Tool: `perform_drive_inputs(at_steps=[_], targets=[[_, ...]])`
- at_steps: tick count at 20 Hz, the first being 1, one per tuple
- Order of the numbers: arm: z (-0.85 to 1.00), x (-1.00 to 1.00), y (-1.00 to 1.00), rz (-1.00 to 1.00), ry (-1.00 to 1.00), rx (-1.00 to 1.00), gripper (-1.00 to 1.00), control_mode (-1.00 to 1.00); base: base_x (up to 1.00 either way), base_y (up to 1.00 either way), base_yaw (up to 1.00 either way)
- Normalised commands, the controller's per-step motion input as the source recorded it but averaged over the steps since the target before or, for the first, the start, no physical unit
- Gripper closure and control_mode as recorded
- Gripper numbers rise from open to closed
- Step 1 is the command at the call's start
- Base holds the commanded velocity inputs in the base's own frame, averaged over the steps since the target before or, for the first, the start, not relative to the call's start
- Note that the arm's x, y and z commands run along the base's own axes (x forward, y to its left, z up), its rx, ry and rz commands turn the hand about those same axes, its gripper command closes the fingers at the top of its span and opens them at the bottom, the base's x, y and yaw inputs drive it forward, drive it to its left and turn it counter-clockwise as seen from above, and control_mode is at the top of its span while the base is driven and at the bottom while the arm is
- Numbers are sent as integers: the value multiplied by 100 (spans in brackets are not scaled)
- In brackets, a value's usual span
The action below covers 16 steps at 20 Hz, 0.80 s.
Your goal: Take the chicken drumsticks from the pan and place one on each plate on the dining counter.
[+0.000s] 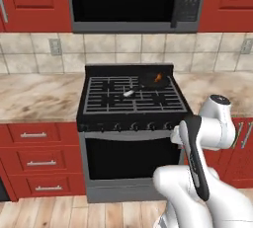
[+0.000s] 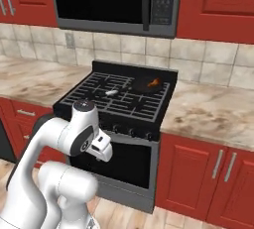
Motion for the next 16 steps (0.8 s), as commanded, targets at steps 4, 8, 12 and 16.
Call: perform_drive_inputs(at_steps=[4,8,12,16], targets=[[0,0,0,0,0,0,-100,100,86,-42,29],[0,0,0,0,0,0,-100,100,61,-44,26],[0,0,0,0,0,0,-100,100,49,-48,24],[0,0,0,0,0,0,-100,100,41,-53,23]])
